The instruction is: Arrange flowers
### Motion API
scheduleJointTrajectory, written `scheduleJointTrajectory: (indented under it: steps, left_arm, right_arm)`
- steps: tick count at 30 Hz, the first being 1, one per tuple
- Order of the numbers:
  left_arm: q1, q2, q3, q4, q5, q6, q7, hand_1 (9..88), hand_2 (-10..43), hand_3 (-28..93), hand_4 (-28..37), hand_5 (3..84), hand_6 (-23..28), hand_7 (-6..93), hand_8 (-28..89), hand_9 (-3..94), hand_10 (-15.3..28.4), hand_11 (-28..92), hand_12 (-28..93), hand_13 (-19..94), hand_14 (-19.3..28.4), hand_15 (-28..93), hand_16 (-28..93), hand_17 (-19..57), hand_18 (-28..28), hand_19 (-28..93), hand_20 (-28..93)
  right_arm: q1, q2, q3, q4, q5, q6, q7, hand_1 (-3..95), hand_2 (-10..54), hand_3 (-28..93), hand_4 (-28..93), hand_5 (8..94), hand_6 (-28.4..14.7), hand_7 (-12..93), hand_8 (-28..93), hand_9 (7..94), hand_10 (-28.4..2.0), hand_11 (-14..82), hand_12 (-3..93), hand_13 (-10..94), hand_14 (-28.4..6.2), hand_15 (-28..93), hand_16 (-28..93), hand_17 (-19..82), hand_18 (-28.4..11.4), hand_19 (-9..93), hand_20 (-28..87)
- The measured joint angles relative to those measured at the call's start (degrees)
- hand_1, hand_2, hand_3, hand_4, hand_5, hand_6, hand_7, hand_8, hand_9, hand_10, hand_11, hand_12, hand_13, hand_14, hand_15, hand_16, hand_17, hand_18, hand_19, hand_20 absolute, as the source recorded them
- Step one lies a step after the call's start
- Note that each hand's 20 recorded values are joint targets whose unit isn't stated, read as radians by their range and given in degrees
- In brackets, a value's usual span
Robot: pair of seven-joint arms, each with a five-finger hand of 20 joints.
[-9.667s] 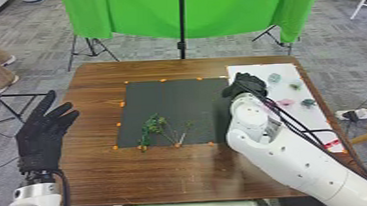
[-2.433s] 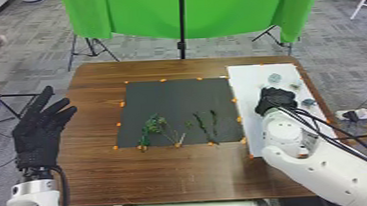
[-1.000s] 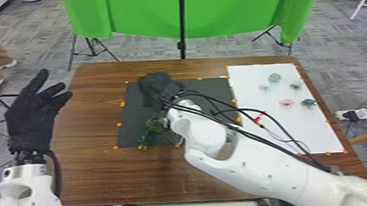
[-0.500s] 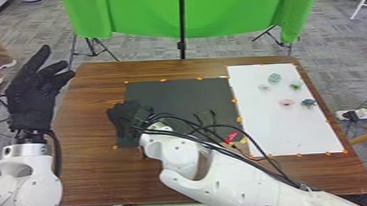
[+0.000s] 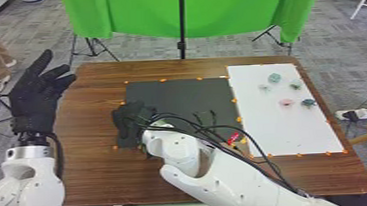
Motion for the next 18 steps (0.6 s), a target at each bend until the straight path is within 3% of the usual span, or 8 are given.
scheduleJointTrajectory:
  steps: [6, 12, 18]
  left_arm:
    - [0.85, 0.02, 0.00, -0.05, -0.17, 0.10, 0.30, 21.4, 9.6, 75, -28.2, 35.0, 8.1, 9.4, -7, 35.0, 19.6, 30, 15, 25, 25.9, 62, -8, -6.8, 22.9, 49, 37]
    - [1.21, -0.04, 0.10, -0.09, -0.17, 0.14, 0.33, 21.5, 9.5, 75, -28.2, 35.1, 8.1, 9.4, -7, 35.1, 19.7, 30, 15, 25, 26.0, 62, -8, -6.8, 22.9, 49, 37]
    - [1.43, -0.01, 0.41, -0.31, -0.32, 0.29, 0.83, 21.6, 9.5, 75, -28.2, 35.1, 8.1, 9.4, -7, 35.0, 19.6, 30, 15, 25, 26.0, 62, -8, -6.8, 22.8, 49, 37]
  right_arm:
    - [-0.20, -0.15, 0.12, -0.38, 0.71, 1.12, 0.14, 46.5, -9.5, 67, -28, 56.9, 3.3, 11, -12, 83.0, -11.2, 34.0, 18.7, 77, -5.9, 66, 19, 36, -22.0, 89, 38]
    - [2.21, 0.29, -3.21, -0.39, 3.19, 6.42, 4.85, 46.6, -9.5, 66, -28, 56.0, 2.5, 11, -12, 81.4, -11.6, 34.1, 18.4, 75, -6.4, 67, 19, 35, -22.2, 89, 38]
    - [4.85, 0.73, -5.05, -0.44, 4.29, 6.60, 8.12, 45.5, -9.5, 67, -28, 56.7, 1.9, 11, -12, 79.9, -11.9, 34.8, 18.3, 73, -6.8, 69, 18, 34, -22.6, 89, 38]
